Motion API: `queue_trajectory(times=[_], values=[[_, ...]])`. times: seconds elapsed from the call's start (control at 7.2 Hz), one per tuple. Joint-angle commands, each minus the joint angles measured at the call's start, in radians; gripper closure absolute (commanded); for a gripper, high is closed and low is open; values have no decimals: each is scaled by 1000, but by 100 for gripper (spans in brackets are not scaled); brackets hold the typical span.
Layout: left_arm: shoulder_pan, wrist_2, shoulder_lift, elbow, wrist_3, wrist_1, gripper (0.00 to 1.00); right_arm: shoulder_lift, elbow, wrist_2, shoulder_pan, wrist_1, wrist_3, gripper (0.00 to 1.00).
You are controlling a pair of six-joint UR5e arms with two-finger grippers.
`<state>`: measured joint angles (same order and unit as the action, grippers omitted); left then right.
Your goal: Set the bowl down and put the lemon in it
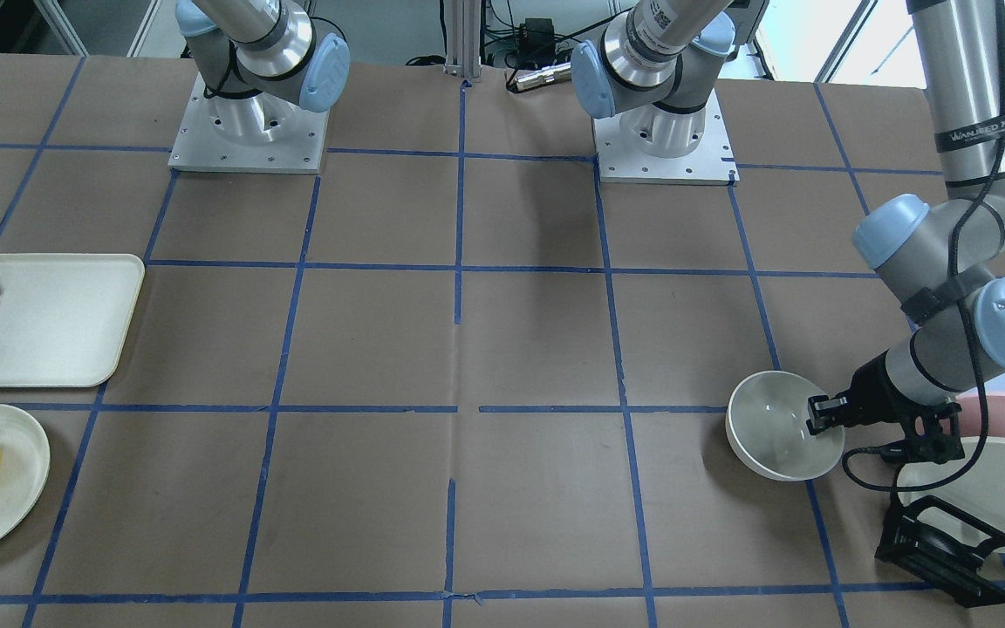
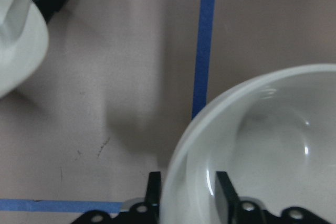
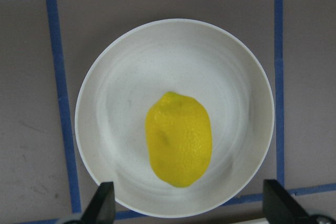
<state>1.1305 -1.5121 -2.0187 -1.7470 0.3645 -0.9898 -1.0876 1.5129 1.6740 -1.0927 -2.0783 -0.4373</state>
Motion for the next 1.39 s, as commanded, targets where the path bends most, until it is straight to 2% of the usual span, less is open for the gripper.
queue_trajectory(times=[0.0,0.28,0.42,0.56,0.69,0.97,1.25], values=[[5,1,18,6,1,-7,100,84,0,0,14,-55,0,0],[20,1,52,21,5,-54,100,98,0,-8,20,-57,12,0],[28,13,101,35,7,-134,100,118,-2,-57,20,-57,53,0],[99,38,139,41,8,-174,100,121,-2,-60,20,-57,60,0],[211,65,156,31,4,-168,100,124,-2,-60,20,-57,58,5],[384,188,135,29,-136,-150,100,118,-3,-37,20,-56,46,100],[545,188,101,6,-313,-6,100,85,-19,-27,23,-33,48,100]])
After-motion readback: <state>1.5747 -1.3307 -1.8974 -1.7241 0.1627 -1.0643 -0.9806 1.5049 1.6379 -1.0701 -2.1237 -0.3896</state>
